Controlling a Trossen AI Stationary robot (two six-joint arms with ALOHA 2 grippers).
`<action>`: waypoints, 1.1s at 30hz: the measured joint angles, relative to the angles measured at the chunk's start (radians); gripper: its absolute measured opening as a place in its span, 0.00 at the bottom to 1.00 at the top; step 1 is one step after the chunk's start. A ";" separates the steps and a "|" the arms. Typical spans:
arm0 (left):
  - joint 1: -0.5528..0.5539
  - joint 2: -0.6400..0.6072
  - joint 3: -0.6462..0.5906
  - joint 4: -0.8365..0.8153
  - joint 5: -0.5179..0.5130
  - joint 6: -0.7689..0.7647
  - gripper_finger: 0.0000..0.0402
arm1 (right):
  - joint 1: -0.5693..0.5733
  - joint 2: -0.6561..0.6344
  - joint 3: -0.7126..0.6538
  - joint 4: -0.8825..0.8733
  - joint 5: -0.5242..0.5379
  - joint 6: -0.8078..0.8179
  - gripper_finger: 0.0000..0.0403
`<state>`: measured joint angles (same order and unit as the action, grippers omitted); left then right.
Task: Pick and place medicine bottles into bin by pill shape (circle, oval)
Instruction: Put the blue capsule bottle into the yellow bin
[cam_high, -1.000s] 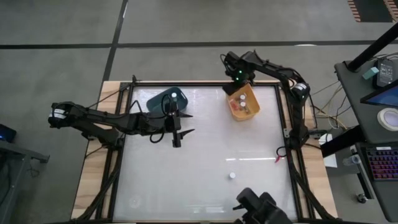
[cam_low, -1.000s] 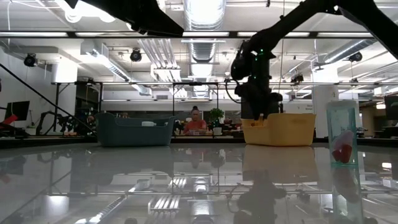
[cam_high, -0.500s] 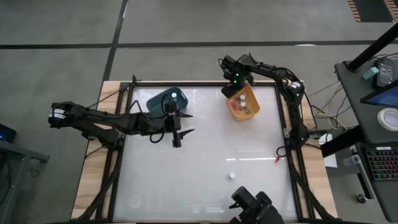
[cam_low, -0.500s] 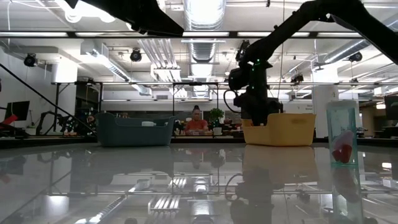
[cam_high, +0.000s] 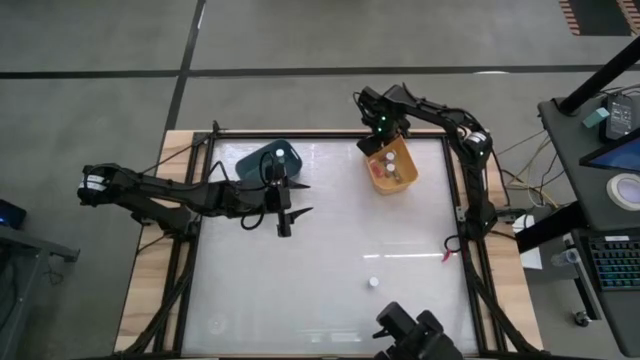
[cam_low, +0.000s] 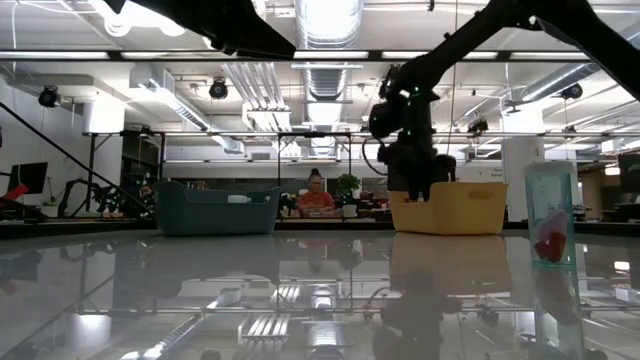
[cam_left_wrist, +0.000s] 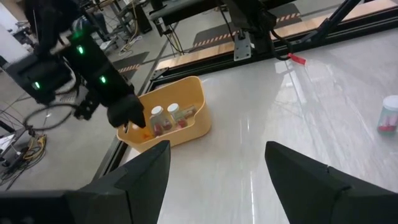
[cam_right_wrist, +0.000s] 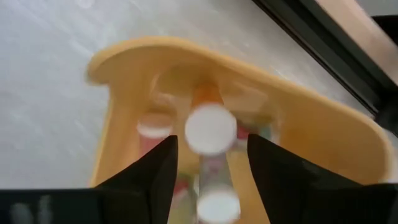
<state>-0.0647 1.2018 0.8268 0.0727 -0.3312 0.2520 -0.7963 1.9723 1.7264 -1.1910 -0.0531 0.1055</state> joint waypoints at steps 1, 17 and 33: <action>0.000 0.000 0.000 0.000 0.000 0.000 0.61 | 0.002 -0.013 0.000 -0.009 0.000 0.004 0.46; 0.000 0.000 0.000 0.000 0.000 -0.004 0.61 | 0.209 -0.376 -0.183 0.059 0.059 0.136 0.46; 0.000 0.000 0.000 0.002 0.000 -0.009 0.61 | 0.580 -0.835 -0.695 0.458 0.143 0.135 0.46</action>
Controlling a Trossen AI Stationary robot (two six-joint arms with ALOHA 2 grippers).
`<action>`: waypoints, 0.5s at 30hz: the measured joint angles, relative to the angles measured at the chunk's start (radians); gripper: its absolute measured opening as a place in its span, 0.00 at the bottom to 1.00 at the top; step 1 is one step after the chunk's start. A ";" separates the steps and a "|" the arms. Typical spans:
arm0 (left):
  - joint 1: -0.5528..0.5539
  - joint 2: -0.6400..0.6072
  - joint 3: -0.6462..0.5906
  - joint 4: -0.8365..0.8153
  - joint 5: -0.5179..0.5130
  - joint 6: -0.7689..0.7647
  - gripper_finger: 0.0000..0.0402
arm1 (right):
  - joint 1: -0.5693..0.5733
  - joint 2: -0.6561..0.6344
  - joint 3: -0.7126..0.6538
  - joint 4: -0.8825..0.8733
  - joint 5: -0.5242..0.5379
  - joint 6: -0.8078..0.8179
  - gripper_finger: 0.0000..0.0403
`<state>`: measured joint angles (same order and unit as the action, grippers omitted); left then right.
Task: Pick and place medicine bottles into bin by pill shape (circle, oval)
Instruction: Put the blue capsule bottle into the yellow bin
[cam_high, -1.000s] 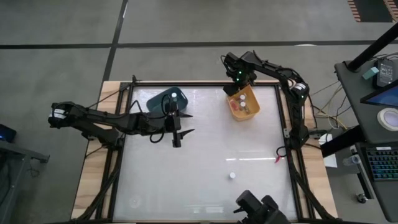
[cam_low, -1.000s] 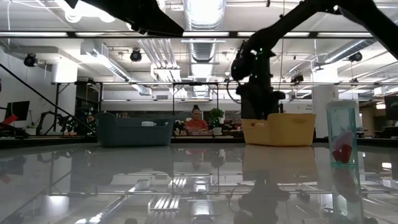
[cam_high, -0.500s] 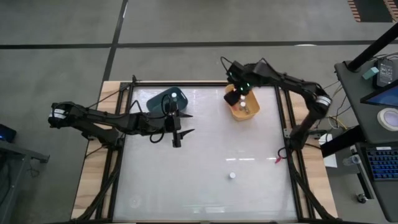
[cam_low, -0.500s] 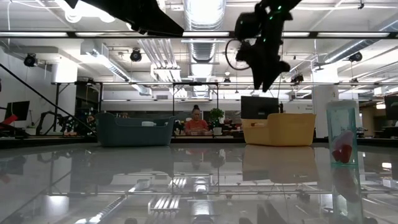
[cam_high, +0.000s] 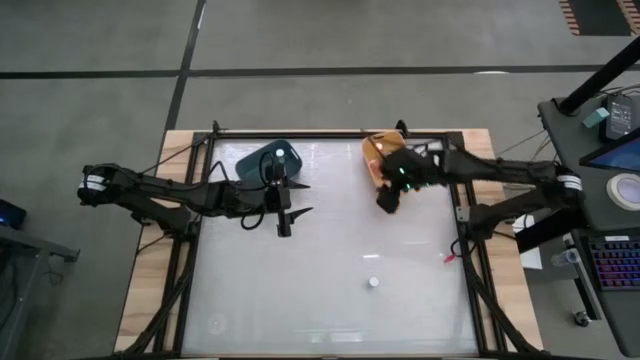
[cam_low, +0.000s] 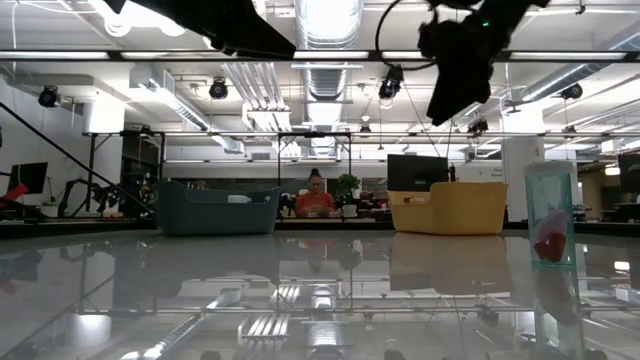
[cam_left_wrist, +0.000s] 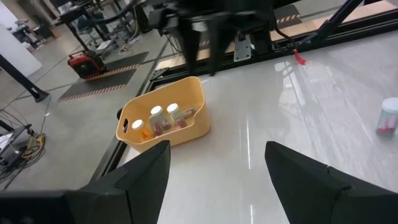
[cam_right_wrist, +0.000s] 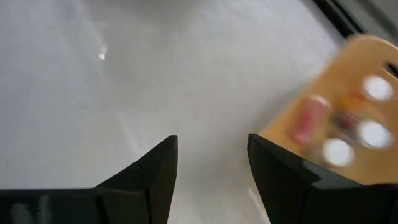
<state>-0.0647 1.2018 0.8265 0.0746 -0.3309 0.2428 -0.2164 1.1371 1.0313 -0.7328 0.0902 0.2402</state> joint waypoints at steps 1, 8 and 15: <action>0.000 0.000 0.000 0.000 0.000 -0.001 0.61 | 0.023 -0.025 -0.034 0.036 0.004 -0.016 0.46; -0.002 0.000 -0.002 0.000 0.004 -0.104 0.61 | 0.148 -0.179 -0.248 0.374 0.022 -0.164 0.46; -0.019 0.010 -0.002 0.030 0.005 -0.212 0.61 | 0.215 -0.278 -0.396 0.631 0.044 -0.238 0.46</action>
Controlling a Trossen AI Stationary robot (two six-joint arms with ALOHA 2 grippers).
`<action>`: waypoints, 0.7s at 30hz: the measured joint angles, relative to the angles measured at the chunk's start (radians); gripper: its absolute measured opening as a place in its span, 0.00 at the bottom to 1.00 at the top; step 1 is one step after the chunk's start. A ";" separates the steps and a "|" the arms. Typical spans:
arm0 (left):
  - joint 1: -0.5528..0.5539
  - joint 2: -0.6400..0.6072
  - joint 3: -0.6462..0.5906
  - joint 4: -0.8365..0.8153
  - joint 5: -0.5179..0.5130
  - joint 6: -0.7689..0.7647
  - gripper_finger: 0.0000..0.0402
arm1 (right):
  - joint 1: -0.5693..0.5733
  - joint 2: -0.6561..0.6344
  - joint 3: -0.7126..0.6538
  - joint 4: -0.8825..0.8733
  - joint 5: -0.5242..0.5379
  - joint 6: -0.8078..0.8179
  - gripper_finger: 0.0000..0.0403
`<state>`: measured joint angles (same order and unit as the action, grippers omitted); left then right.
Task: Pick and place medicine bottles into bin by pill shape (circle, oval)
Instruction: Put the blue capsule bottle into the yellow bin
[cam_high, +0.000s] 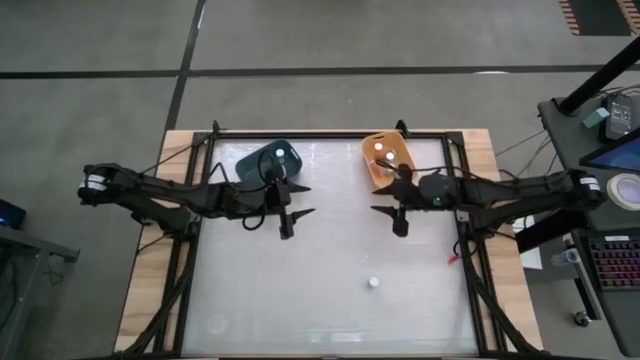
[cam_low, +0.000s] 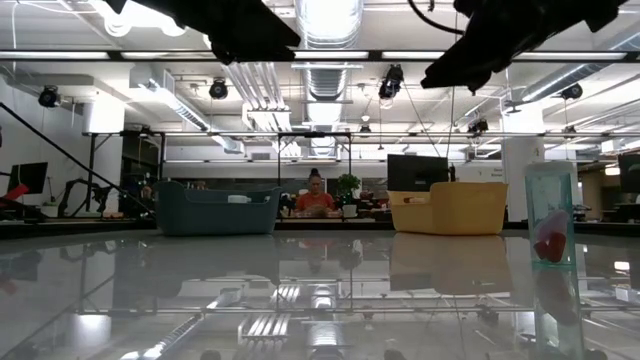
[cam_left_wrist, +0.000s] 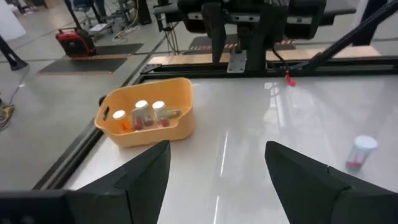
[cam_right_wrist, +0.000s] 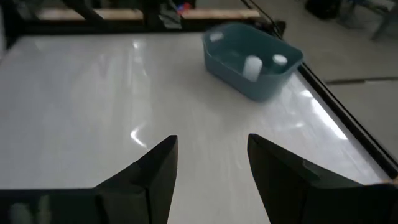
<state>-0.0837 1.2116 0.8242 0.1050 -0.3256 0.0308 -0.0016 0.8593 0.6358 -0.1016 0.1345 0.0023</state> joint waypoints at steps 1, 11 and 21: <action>-0.004 0.004 0.000 -0.002 0.000 -0.002 0.61 | 0.010 -0.006 -0.014 0.023 0.000 0.003 0.46; -0.023 0.079 0.000 0.055 0.001 -0.026 0.61 | 0.189 0.027 -0.111 0.140 -0.002 0.102 0.46; -0.024 0.091 0.000 0.076 0.001 -0.028 0.61 | 0.380 0.164 0.013 -0.014 -0.002 0.306 0.46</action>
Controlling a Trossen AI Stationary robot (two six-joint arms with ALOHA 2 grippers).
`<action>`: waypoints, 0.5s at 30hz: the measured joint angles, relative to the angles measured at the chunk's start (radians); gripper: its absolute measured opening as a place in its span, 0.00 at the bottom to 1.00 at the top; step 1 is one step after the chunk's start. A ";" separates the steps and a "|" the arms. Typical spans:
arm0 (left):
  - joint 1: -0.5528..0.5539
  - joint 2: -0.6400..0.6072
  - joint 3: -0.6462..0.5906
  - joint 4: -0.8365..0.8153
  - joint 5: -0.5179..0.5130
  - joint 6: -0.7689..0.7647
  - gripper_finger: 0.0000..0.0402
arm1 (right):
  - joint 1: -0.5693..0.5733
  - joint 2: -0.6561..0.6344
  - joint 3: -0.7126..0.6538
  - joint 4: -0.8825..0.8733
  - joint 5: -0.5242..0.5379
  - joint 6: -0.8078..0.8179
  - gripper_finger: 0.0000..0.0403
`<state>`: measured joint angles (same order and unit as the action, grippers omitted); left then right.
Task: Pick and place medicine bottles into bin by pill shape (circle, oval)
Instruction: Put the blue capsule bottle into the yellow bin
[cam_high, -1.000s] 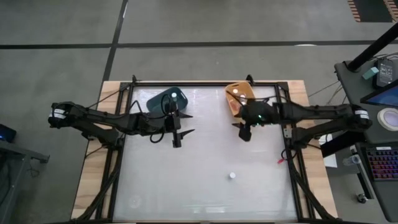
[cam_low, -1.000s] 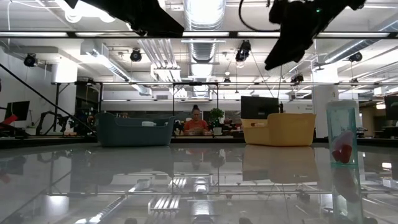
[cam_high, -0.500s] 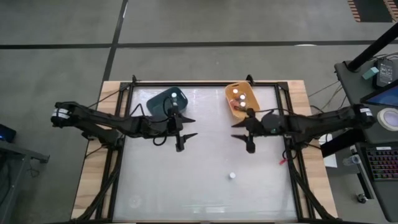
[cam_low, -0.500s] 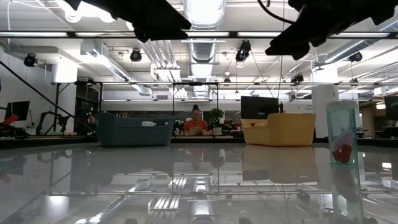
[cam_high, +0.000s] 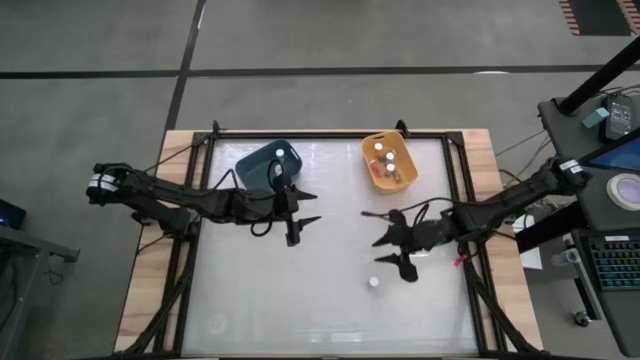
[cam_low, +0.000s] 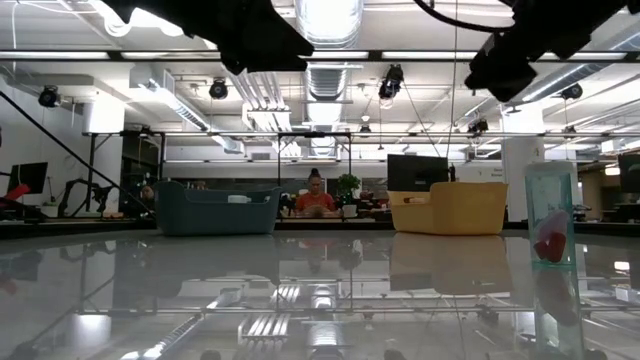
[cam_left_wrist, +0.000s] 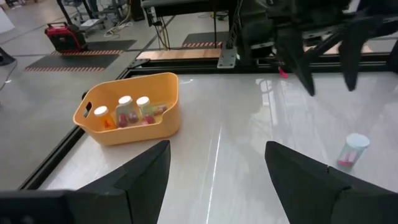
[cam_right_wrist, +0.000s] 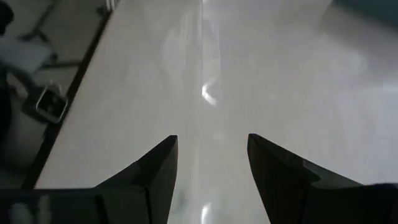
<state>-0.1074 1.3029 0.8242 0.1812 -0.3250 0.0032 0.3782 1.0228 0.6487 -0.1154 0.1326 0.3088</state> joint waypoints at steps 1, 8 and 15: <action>0.000 0.000 0.000 -0.001 0.000 0.000 0.61 | 0.015 0.022 0.027 -0.041 0.000 0.017 0.46; 0.000 0.000 0.000 0.000 0.000 0.002 0.61 | 0.092 0.198 0.208 -0.316 0.002 0.079 0.46; 0.000 -0.003 0.000 -0.002 -0.001 0.010 0.61 | 0.156 0.349 0.389 -0.597 -0.001 0.170 0.46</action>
<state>-0.1070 1.3000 0.8242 0.1796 -0.3257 0.0132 0.5344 1.3717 1.0375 -0.7129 0.1318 0.4784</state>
